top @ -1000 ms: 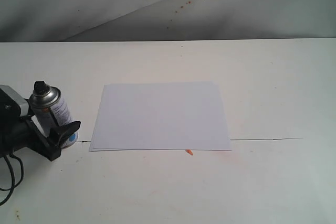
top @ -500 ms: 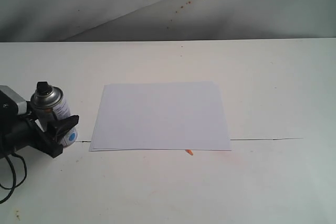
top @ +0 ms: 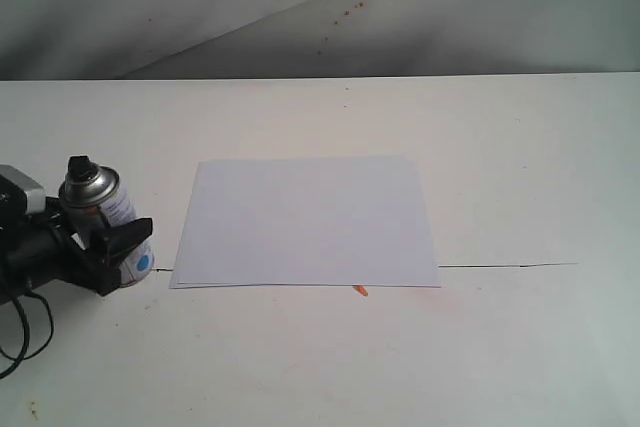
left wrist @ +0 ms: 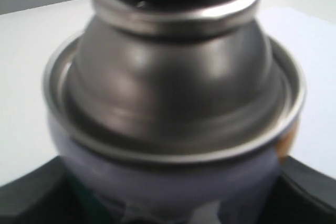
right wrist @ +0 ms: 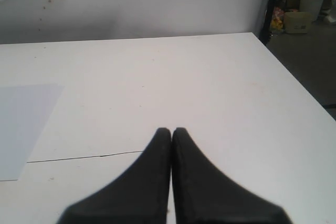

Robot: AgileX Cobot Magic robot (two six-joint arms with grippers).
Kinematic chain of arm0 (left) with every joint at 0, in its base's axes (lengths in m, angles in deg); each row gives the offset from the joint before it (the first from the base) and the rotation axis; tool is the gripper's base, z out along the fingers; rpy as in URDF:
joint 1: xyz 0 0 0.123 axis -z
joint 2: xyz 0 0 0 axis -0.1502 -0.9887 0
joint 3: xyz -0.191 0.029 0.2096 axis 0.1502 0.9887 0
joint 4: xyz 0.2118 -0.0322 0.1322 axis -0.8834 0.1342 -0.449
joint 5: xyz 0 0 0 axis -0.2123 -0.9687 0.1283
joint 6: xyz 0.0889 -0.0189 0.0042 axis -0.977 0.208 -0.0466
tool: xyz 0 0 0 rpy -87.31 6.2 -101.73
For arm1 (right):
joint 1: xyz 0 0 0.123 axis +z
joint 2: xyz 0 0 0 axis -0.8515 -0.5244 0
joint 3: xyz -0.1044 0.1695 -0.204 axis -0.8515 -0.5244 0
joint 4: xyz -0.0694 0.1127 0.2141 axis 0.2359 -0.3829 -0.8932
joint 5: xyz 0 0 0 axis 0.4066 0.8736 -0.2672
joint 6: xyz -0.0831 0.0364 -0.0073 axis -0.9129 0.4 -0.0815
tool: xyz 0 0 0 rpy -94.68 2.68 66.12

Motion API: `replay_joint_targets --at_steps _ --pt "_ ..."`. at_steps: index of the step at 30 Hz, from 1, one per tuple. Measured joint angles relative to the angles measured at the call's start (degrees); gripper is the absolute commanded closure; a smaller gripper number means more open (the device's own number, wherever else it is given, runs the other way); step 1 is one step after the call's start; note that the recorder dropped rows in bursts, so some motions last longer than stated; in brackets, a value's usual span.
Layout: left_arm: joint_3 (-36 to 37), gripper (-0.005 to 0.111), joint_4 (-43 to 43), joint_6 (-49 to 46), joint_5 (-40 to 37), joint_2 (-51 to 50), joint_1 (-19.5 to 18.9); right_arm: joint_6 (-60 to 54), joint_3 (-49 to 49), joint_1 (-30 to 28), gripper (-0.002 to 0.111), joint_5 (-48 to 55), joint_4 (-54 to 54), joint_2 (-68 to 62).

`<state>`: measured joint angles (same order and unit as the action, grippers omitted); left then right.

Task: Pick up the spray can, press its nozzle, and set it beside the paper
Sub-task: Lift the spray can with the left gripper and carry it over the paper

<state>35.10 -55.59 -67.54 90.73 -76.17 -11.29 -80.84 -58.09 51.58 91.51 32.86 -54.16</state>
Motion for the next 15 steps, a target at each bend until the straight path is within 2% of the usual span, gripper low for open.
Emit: replay_joint_targets --at_steps 3,10,12,15 --pt "0.0 0.107 0.95 4.6 -0.95 1.91 0.0 0.0 0.0 0.0 0.108 0.0 0.0 0.0" --pt "-0.38 0.107 0.61 11.78 -8.42 12.79 0.0 0.0 0.0 0.0 0.108 0.0 0.0 0.0" --pt "-2.32 0.107 -1.75 15.11 -11.05 16.15 0.0 0.0 0.0 0.0 0.108 0.0 0.0 0.0" --pt "-7.18 0.107 -8.77 23.28 -19.45 20.83 1.6 0.0 0.0 0.0 0.108 0.0 0.0 0.0"
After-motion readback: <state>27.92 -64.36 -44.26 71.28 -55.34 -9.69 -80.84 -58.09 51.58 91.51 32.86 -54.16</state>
